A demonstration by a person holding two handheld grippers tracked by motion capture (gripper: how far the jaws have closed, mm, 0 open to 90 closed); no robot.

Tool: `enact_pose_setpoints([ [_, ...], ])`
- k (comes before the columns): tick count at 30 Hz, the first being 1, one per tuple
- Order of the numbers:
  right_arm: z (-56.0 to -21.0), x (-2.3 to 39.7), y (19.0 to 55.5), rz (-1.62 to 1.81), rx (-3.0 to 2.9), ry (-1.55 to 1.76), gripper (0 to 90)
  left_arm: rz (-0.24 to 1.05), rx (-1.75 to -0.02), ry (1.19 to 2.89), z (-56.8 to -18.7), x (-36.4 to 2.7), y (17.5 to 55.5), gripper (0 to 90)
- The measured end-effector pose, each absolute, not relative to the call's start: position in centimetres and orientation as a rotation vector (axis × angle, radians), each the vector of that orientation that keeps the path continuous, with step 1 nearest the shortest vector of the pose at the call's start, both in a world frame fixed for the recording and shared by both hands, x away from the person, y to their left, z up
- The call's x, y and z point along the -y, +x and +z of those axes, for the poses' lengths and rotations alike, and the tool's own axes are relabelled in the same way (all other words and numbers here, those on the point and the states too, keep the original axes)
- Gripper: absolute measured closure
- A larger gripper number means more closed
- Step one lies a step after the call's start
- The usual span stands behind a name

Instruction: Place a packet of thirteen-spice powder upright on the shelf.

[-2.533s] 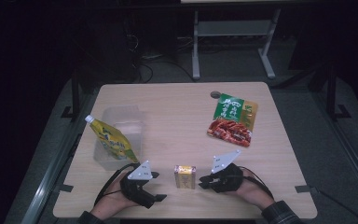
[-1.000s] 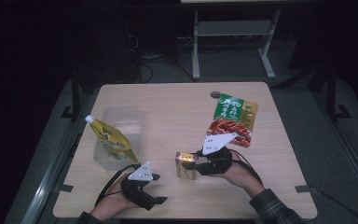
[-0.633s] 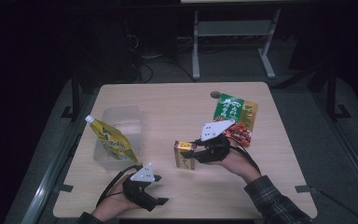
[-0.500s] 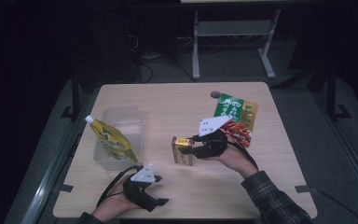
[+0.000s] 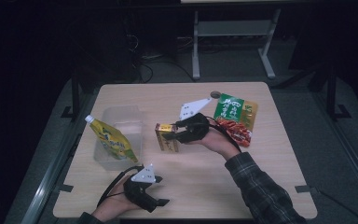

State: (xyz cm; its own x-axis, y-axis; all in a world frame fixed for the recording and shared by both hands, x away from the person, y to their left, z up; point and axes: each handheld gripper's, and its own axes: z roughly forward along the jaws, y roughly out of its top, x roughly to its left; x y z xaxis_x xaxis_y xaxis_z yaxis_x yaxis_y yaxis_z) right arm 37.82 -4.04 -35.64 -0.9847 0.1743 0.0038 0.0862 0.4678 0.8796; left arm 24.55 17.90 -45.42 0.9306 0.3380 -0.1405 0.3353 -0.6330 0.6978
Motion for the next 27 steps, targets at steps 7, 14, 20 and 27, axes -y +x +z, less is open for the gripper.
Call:
enact_pose_setpoints([
  [7,-34.7,1.6,39.9,1.568,-2.628,0.161,66.3,-0.006,-0.465,2.303,-45.5,-18.0,24.7,18.2],
  [14,-33.9,-1.2,41.9,1.581,-2.623,0.121,66.4,-0.009,-0.449,2.307,-45.4,-17.7,24.6,18.3],
  [20,-33.9,-4.1,43.3,1.605,-2.646,0.055,66.4,-0.015,-0.447,2.306,-45.3,-17.6,24.7,18.3],
  [27,-34.5,-7.6,44.1,1.628,-2.655,0.011,66.4,-0.018,-0.432,2.303,-45.3,-17.6,24.7,18.3],
])
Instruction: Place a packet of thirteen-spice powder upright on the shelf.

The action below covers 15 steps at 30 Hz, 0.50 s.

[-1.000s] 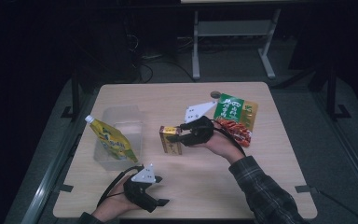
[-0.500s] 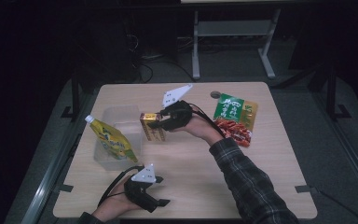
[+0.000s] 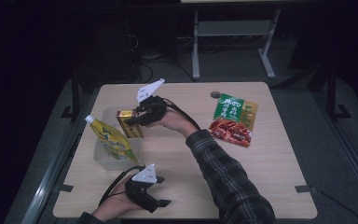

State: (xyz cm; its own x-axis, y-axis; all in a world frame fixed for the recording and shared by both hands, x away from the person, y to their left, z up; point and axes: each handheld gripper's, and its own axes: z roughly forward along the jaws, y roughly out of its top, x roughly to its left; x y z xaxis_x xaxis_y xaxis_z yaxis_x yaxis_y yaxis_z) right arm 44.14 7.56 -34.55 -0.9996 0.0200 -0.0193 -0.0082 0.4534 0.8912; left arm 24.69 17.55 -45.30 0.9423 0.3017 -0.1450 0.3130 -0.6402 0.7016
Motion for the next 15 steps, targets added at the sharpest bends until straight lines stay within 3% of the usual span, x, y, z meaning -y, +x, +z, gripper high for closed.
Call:
enact_pose_setpoints([
  [15,-35.4,-11.1,44.9,1.642,-2.686,-0.016,66.3,-0.039,-0.426,2.294,-45.4,-17.3,24.5,18.3],
])
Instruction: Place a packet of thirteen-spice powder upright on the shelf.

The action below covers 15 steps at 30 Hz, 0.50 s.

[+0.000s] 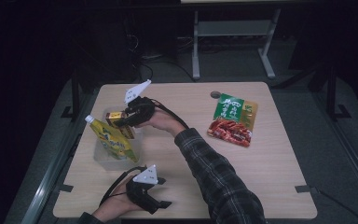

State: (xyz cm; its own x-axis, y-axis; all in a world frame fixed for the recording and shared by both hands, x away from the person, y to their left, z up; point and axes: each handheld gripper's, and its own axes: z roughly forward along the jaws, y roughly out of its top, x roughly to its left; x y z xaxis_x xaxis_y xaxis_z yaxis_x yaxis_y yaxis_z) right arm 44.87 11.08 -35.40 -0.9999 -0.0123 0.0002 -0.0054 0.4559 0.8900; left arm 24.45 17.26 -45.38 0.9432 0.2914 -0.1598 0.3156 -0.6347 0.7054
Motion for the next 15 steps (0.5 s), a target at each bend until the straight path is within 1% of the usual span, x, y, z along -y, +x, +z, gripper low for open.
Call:
enact_pose_setpoints([
  [15,-35.49,-11.18,45.02,-1.637,2.655,0.031,66.3,-0.037,-0.425,2.293,-45.37,-17.27,24.48,18.4],
])
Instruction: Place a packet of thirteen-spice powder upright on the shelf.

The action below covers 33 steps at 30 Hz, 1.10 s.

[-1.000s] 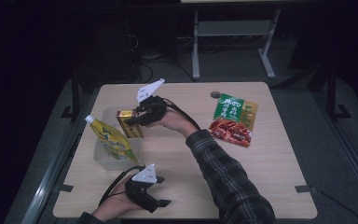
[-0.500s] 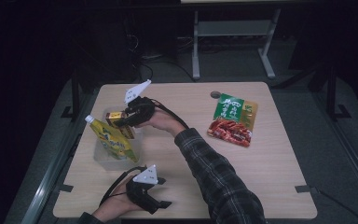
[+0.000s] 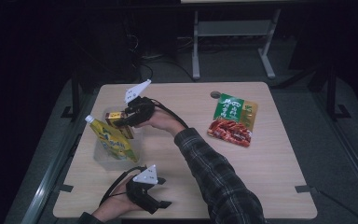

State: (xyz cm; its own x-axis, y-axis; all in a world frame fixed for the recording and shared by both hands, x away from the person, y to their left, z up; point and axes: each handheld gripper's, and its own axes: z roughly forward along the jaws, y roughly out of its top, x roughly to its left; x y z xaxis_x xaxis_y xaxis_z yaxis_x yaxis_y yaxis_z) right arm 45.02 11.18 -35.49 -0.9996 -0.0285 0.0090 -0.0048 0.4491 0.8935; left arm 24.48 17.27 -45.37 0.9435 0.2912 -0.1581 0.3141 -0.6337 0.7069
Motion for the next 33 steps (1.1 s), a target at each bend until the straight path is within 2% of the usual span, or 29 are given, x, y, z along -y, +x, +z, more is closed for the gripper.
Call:
enact_pose_setpoints([
  [13,-36.6,-11.9,45.1,-1.585,2.671,0.026,66.3,-0.041,-0.424,2.293,-45.4,-17.3,24.5,18.5],
  [25,-39.2,-12.5,44.7,-1.519,2.725,0.029,64.9,-0.042,-0.411,2.305,-45.4,-17.2,24.5,18.5],
  [28,-39.8,-12.4,44.6,-1.522,2.724,0.015,61.4,-0.043,-0.408,2.306,-45.4,-17.2,24.5,18.5],
  [33,-39.1,-11.7,44.4,-1.551,2.714,0.003,56.3,-0.045,-0.414,2.308,-45.5,-17.2,24.5,18.5],
])
